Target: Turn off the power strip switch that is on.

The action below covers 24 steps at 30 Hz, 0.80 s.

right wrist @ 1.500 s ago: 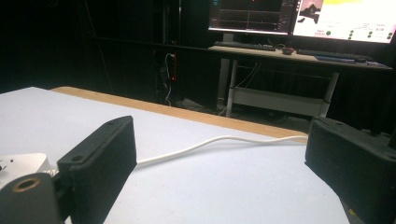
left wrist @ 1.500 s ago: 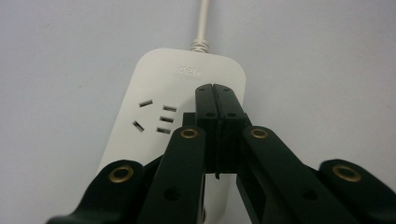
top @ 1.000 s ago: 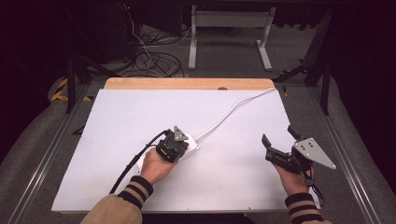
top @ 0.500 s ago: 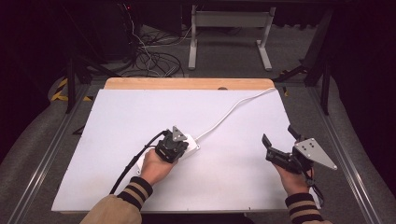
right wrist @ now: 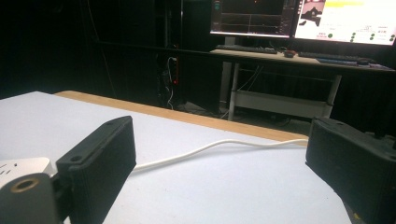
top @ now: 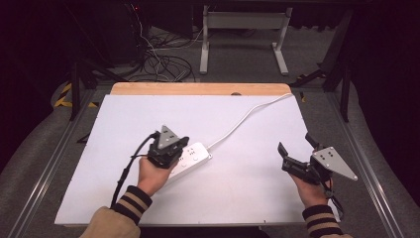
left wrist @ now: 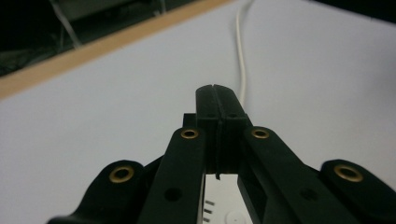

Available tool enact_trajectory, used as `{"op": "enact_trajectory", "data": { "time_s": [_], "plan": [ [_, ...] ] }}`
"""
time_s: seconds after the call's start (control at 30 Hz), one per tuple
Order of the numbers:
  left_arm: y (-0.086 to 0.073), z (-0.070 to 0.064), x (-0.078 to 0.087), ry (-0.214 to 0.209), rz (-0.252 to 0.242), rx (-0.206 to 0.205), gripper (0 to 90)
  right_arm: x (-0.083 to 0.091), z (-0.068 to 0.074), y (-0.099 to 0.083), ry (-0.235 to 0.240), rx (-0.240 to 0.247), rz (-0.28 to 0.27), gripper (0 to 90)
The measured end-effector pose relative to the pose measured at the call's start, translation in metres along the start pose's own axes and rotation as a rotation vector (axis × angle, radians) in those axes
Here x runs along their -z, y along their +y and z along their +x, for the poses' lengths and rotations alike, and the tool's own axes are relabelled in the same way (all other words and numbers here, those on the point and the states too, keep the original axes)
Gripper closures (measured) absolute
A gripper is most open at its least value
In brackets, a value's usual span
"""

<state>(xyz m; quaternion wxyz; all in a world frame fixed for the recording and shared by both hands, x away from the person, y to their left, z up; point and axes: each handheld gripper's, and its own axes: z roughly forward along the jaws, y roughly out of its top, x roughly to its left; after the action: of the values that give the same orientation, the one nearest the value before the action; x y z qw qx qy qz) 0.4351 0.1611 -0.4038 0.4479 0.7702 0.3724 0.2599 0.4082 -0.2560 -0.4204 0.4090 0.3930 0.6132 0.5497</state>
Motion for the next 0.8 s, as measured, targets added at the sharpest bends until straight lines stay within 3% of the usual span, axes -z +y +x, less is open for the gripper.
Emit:
{"op": "enact_trajectory", "data": {
  "time_s": [0.07, 0.17, 0.27, 0.37, 0.43, 0.53, 0.67, 0.8],
  "plan": [
    [0.004, 0.01, 0.024, 0.032, -0.08, 0.02, 89.7, 0.0, 0.0, 0.0, -0.002, 0.0, -0.002, 8.7],
    [0.002, 0.028, 0.063, 0.115, -0.201, 0.063, 89.7, 0.001, 0.0, 0.0, -0.006, -0.001, -0.003, 8.7],
    [-0.01, 0.042, 0.098, 0.221, -0.3, 0.095, 89.6, 0.001, 0.0, 0.001, -0.006, 0.0, -0.005, 8.7],
    [-0.026, 0.055, 0.127, 0.289, -0.361, 0.152, 88.9, 0.002, 0.0, 0.001, -0.008, -0.003, -0.007, 8.7],
    [-0.036, 0.063, 0.142, 0.327, -0.388, 0.198, 88.3, 0.002, 0.0, 0.002, -0.008, -0.004, -0.011, 8.8],
    [-0.047, 0.071, 0.155, 0.391, -0.399, 0.207, 88.3, 0.002, 0.0, 0.003, -0.007, -0.005, -0.02, 8.9],
    [-0.052, 0.078, 0.156, 0.409, -0.387, 0.235, 88.3, 0.001, 0.0, 0.003, -0.004, -0.006, -0.018, 8.9],
    [-0.052, 0.076, 0.152, 0.407, -0.374, 0.211, 88.2, -0.001, 0.0, 0.002, 0.004, -0.004, -0.015, 8.9]
  ]
}}
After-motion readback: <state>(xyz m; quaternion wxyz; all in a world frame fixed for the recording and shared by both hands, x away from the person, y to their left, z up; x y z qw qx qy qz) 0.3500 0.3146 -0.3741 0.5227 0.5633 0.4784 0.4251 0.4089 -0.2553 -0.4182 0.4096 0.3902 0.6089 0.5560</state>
